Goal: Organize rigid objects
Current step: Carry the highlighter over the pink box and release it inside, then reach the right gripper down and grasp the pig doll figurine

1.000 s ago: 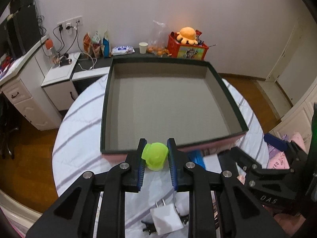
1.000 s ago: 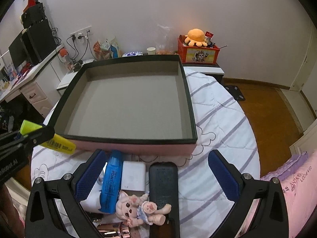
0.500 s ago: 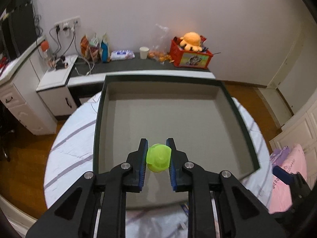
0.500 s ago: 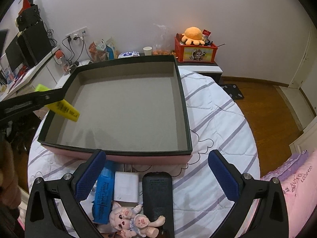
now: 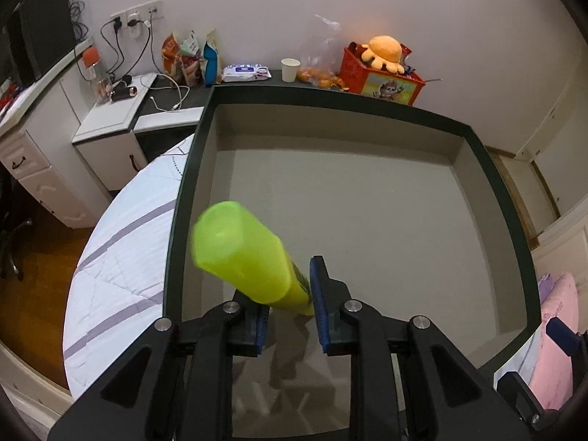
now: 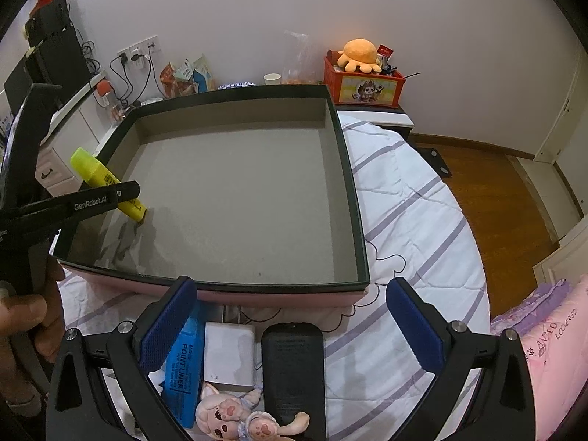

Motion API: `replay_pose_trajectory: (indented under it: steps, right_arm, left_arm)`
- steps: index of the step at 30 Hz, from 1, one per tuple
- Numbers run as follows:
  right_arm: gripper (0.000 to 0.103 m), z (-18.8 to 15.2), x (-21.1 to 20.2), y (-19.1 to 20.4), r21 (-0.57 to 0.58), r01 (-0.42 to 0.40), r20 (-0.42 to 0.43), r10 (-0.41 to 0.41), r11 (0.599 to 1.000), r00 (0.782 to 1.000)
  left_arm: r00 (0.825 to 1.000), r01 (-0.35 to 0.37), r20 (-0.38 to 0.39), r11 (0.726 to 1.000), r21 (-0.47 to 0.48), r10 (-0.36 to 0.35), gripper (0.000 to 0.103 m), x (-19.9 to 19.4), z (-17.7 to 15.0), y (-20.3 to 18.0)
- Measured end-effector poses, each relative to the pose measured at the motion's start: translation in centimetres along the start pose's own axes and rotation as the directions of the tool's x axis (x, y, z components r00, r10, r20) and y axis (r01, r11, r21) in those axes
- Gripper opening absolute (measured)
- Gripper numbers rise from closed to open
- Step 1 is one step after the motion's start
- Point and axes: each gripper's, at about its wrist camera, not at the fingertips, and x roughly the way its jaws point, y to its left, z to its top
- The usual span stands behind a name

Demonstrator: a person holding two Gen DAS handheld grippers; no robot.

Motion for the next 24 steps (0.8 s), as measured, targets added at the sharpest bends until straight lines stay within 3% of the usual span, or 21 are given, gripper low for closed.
replay_pose_trajectory:
  steps: [4,6,8,9,10,12,24]
  right_arm:
    - [0.103,-0.2,0.0,0.1,0.002,0.003,-0.001,-0.003,1.0,1.0]
    - [0.103,-0.3,-0.2,0.1,0.003,0.005,0.001,-0.005,1.0,1.0]
    - [0.103,-0.4,-0.4,0.0,0.007,0.005,0.003,-0.006,1.0,1.0]
    - [0.103,-0.5,-0.5,-0.1,0.009,0.007,0.005,-0.007,1.0,1.0]
    - [0.103,-0.6,-0.6,-0.3,0.013,0.008,0.007,-0.008,1.0,1.0]
    - [0.103,-0.7,-0.8,-0.6,0.02,0.008,0.01,-0.008,1.0,1.0]
    - [0.103,-1.6,-2.4,-0.5,0.015,-0.005,0.035,0.005,1.0,0.999]
  left_arm:
    - [1.0,0.027,-0.013,0.999,0.048,-0.026,0.055,0.0,0.0,-1.2]
    - [1.0,0.028,-0.012,0.998,0.053,-0.028,0.063,-0.2,-0.1,-1.7]
    - [1.0,0.02,0.0,0.998,0.055,-0.02,0.08,-0.5,-0.1,-2.0]
    - [1.0,0.011,0.018,0.999,0.053,-0.012,0.094,-0.9,-0.1,-2.0]
    - [0.999,0.001,0.047,0.999,0.05,-0.003,0.099,-1.5,-0.2,-1.9]
    - [0.997,-0.012,0.079,0.999,0.05,0.008,0.099,-2.5,-0.3,-1.8]
    - [0.995,-0.046,0.09,0.999,0.028,0.044,0.099,-5.3,-2.0,-0.8]
